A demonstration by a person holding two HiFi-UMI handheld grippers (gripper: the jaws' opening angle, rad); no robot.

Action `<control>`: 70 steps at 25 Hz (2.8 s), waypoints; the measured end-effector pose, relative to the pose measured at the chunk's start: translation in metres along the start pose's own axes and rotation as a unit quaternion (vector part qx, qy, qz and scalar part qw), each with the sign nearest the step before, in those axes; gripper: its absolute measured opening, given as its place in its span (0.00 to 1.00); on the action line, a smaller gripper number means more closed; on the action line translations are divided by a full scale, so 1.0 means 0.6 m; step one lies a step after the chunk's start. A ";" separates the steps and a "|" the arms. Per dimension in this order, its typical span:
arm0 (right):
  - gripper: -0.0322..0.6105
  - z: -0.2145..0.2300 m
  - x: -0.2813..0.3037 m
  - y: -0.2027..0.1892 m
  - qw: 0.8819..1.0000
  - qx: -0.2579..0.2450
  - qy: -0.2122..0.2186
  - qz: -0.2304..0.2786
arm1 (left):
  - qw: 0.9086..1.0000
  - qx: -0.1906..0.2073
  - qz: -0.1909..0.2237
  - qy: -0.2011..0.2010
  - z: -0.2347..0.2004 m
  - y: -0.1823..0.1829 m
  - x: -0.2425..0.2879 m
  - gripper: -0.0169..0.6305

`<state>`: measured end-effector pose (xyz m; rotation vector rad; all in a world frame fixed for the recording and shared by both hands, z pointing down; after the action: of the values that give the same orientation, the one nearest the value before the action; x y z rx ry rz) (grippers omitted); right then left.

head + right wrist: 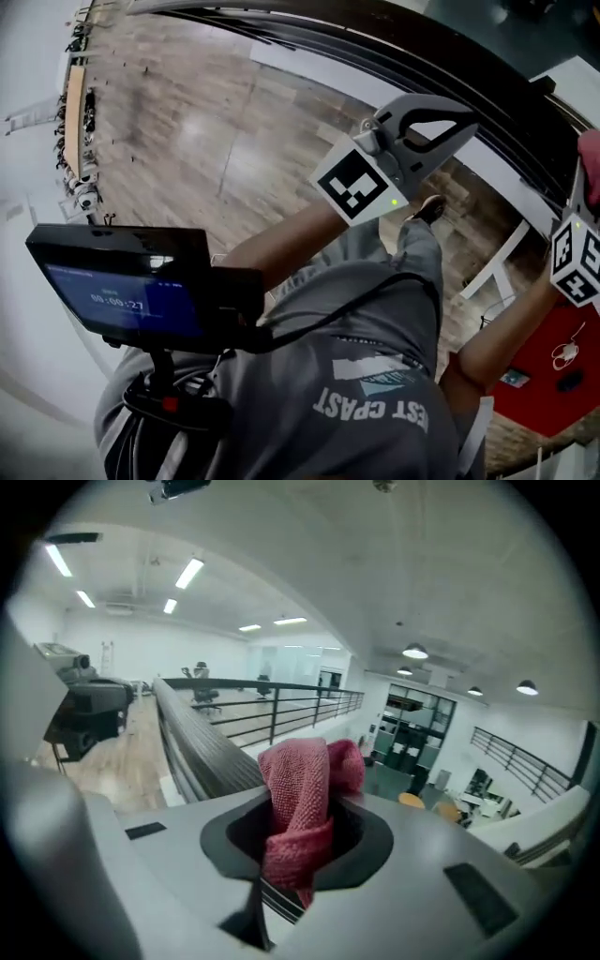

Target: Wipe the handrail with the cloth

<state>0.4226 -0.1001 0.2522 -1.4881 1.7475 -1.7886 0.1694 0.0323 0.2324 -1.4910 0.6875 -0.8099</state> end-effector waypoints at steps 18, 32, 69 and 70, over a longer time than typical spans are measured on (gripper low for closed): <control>0.16 -0.343 0.099 0.170 0.998 0.029 0.062 -0.007 | 0.997 -0.023 0.057 0.034 -0.219 0.047 -0.313 0.03; 0.16 -0.190 0.057 0.089 0.998 0.029 -0.053 -0.027 | 0.997 0.034 0.012 0.071 -0.275 0.032 -0.265 0.03; 0.16 -0.854 0.358 0.425 0.986 -0.047 0.162 -0.004 | 0.995 0.007 0.037 0.096 -0.732 0.001 -0.642 0.03; 0.16 -0.874 0.363 0.442 0.981 -0.031 0.189 0.002 | 0.995 0.006 0.040 0.089 -0.732 0.008 -0.645 0.04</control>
<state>-0.1979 -0.0119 0.2521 -1.2207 1.9890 -2.1441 -0.4119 0.0922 0.1978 -1.3819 0.8679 -0.8914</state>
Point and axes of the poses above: the fingertips, and each gripper's own axes: x forward along the fingers, z to its right, y out of its top, the point moved 8 cm from there along -x, backward along the fingers, and after that the axes turned 2 degrees about -y, right-handed, at the moved point
